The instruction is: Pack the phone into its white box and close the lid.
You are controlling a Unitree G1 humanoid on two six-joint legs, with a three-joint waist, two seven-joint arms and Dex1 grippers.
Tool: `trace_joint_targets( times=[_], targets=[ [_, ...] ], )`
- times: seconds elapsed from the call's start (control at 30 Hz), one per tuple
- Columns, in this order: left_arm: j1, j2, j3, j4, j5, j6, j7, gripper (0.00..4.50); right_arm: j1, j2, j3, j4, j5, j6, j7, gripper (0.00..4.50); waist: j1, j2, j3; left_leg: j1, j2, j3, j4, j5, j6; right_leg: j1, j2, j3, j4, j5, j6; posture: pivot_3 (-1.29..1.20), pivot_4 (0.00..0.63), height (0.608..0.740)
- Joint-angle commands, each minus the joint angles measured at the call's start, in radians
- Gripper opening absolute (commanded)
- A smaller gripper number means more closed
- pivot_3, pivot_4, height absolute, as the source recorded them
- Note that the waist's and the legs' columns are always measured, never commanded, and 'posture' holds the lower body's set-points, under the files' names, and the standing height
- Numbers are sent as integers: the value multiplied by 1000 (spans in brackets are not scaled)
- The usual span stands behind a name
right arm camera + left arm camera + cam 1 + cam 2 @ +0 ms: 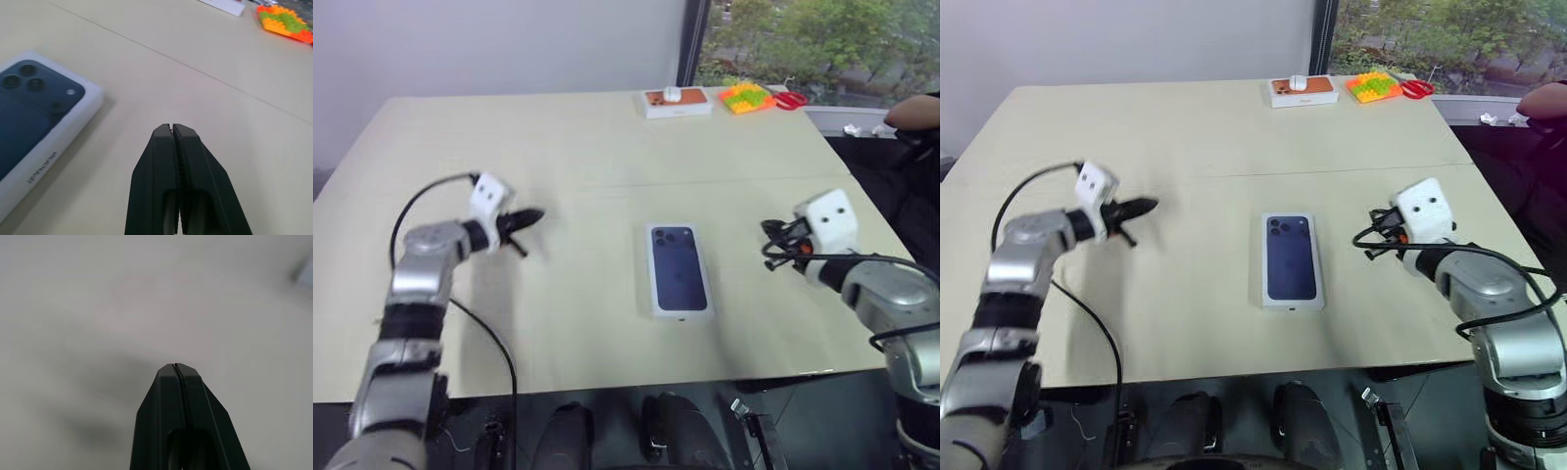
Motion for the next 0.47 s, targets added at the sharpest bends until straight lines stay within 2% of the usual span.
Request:
trace_joint_targets(
  times=[0.03, 0.27, 0.47],
  targets=[
    [56, 34, 64, -114, -56, -1, -5, 0, 12, -1, -27, -4, 61, -62, 87, 97, 5, 0, 0, 0, 0, 0, 0, 0, 0, 0, 0, 0, 0, 0, 0, 0, 150, 740],
    [186, 56, 119, -307, -145, 136, 23, 0, 35, -3, -33, 70, 43, -145, 112, 97, 14, 0, 0, 1, -1, 0, 0, 0, 1, 2, 0, 0, -1, -1, 1, 0, 150, 740],
    [196, 83, 110, -324, -151, 157, 17, 0, 14, -8, -23, 87, 61, -156, 129, 97, 14, 0, 0, 2, -1, 0, 0, 0, 1, 3, 1, 0, 0, -1, 1, 0, 150, 740]
  ],
)
